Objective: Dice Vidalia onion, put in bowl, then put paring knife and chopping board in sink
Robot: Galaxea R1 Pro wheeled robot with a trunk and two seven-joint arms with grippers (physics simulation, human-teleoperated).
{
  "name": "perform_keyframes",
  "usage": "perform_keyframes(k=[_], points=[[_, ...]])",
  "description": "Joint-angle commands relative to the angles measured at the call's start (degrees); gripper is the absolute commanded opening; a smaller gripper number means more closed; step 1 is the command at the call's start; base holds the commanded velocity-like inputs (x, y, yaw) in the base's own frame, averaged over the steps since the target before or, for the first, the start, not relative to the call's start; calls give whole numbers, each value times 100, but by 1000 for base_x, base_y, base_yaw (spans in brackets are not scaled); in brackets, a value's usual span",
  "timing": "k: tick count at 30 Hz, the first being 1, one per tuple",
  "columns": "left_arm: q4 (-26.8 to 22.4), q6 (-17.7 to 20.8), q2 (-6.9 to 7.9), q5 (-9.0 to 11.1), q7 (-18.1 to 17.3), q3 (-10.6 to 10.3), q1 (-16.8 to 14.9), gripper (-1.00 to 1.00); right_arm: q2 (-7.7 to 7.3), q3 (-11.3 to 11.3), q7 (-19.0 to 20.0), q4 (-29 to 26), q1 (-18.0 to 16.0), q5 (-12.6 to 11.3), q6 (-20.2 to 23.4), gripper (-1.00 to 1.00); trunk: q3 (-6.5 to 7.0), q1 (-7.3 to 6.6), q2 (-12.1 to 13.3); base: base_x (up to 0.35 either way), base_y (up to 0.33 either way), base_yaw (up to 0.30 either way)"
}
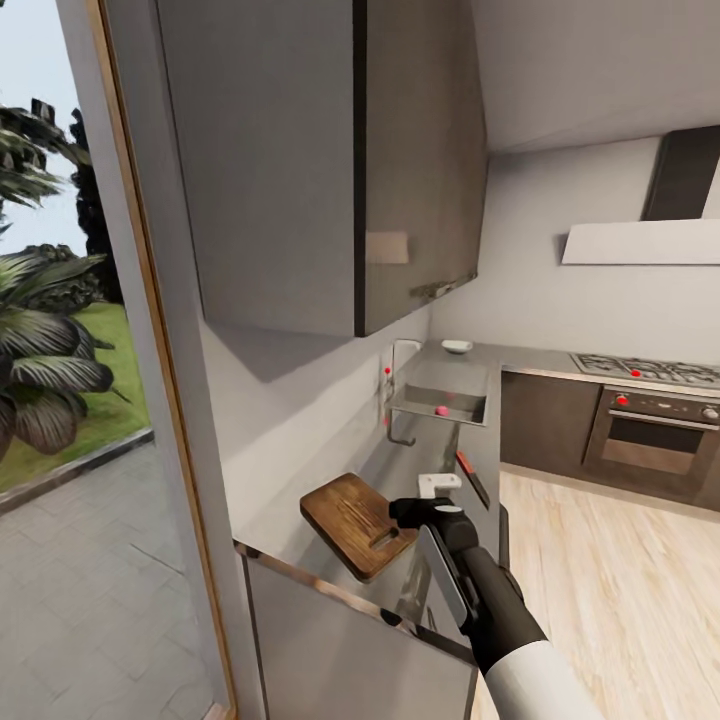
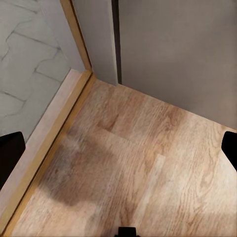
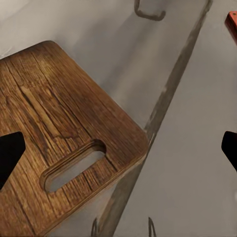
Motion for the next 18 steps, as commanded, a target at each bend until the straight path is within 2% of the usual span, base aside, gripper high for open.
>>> perform_keyframes(k=[1, 8, 15, 18], points=[[0, -14, -1, 4, 2, 3, 1, 100, 0, 7, -53, 10, -2, -60, 13, 100, -1, 2, -2, 4, 3, 0], [73, -10, 2, 16, 2, -7, 0, 100, 0, 6, -63, 174, -2, -53, 4, 100, -1, 2, -2, 1, 1, 0], [672, -14, 96, 28, 21, -12, -1, 100, 0, -3, -63, 274, -2, -52, -4, 100, -1, 2, -2, 0, 0, 0], [1098, -14, 109, 29, 20, -13, -1, 100, 0, -3, -62, 306, -2, -52, -6, 100, -1, 2, -2, 0, 0, 0]])
